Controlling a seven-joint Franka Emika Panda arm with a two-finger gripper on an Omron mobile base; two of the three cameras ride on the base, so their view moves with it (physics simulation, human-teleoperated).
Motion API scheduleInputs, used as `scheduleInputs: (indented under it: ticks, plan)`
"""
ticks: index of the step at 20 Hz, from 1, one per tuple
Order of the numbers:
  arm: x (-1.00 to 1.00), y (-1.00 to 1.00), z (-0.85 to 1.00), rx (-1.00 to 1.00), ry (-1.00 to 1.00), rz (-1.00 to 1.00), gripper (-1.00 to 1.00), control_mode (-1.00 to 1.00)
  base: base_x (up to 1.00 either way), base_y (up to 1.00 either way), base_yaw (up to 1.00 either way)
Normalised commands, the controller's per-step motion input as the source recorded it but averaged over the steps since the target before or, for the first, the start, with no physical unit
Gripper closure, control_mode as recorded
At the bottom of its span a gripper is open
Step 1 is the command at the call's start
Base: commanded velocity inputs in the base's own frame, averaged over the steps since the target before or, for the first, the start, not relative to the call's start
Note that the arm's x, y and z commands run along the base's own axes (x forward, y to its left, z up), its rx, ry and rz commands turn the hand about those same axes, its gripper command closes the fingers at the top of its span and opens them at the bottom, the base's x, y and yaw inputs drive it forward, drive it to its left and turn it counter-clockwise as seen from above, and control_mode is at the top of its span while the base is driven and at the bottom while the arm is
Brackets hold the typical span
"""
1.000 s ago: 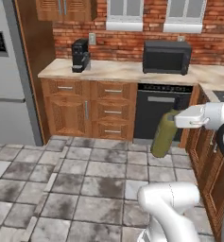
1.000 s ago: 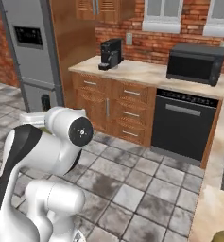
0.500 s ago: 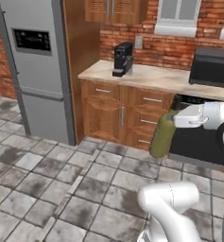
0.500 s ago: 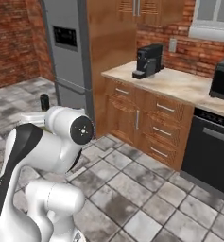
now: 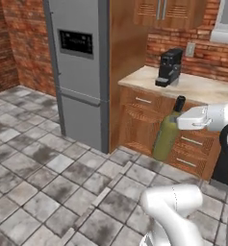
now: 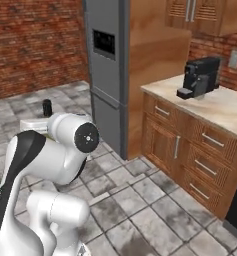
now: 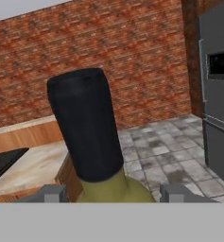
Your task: There is a wine glass and glass cup on the dining counter. Place the wine bottle next to the wine glass and the juice bottle next to the glass cup.
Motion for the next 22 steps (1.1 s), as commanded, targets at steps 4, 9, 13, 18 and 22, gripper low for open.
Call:
scheduleInputs:
  ticks: [4, 9, 13, 18, 22]
  plan:
    - [0.00, 0.00, 0.00, 0.00, 0.00, 0.00, 1.00, 1.00, 0.82, 0.00, 0.39]
    - [0.00, 0.00, 0.00, 0.00, 0.00, 0.00, 1.00, 1.00, 0.87, 0.00, 0.32]
    - [0.00, 0.00, 0.00, 0.00, 0.00, 0.00, 1.00, 1.00, 0.87, 0.00, 0.33]
    - [0.00, 0.00, 0.00, 0.00, 0.00, 0.00, 1.00, 1.00, 0.85, 0.00, 0.35]
    - [0.00, 0.00, 0.00, 0.00, 0.00, 0.00, 1.00, 1.00, 0.79, 0.02, 0.41]
